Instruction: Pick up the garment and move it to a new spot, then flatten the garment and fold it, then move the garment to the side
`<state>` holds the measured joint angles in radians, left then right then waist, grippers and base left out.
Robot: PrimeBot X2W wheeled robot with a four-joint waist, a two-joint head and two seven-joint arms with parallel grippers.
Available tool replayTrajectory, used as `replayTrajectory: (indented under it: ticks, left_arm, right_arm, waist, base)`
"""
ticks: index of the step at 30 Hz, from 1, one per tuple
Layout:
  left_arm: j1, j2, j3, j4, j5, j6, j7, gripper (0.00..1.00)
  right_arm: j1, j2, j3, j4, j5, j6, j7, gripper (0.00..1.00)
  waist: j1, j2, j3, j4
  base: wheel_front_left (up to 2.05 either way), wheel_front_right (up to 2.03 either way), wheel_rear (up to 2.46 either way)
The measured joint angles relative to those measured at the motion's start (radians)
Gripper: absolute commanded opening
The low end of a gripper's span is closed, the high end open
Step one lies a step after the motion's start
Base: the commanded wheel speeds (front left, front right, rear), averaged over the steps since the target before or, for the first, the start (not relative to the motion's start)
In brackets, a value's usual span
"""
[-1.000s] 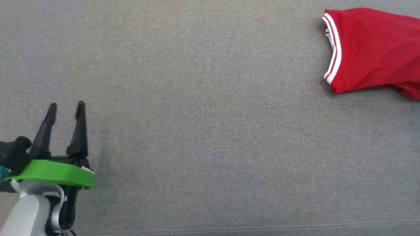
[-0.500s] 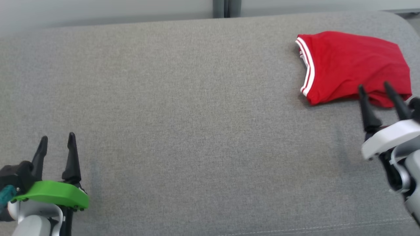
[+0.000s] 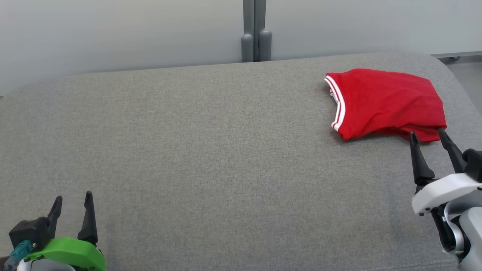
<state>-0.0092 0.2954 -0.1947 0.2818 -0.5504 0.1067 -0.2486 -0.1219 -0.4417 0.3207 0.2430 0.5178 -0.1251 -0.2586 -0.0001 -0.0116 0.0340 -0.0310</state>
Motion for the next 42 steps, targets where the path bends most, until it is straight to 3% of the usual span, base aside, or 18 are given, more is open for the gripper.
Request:
replayTrajectory:
  ticks: [15,16,23,42]
  left_arm:
    - [0.009,-0.017,0.027,0.000,0.023,0.001,0.000,1.00]
    - [0.010,-0.020,0.026,0.001,0.024,0.001,0.000,0.00]
    - [0.036,-0.080,0.008,0.062,0.018,0.000,0.008,0.00]
    - [0.035,-0.104,0.060,0.061,-0.169,-0.036,0.073,0.00]
  right_arm:
    - [0.047,0.037,-0.070,-0.029,-0.059,0.000,0.000,1.00]
    - [0.056,0.039,-0.075,-0.029,-0.063,0.000,0.000,0.00]
    - [0.117,0.116,-0.047,0.029,-0.058,0.002,0.002,0.00]
    - [0.116,0.161,-0.109,0.026,0.147,0.039,0.058,0.00]
  waist:
    - [0.0000,0.0000,-0.022,0.049]
    - [0.0000,0.0000,-0.022,0.055]
    - [0.0000,0.0000,-0.022,0.055]
    - [0.0000,0.0000,-0.024,0.050]
  base:
    - [0.00,0.00,0.00]
    - [0.00,0.00,0.00]
    - [0.00,0.00,0.00]
    - [0.00,0.00,0.00]
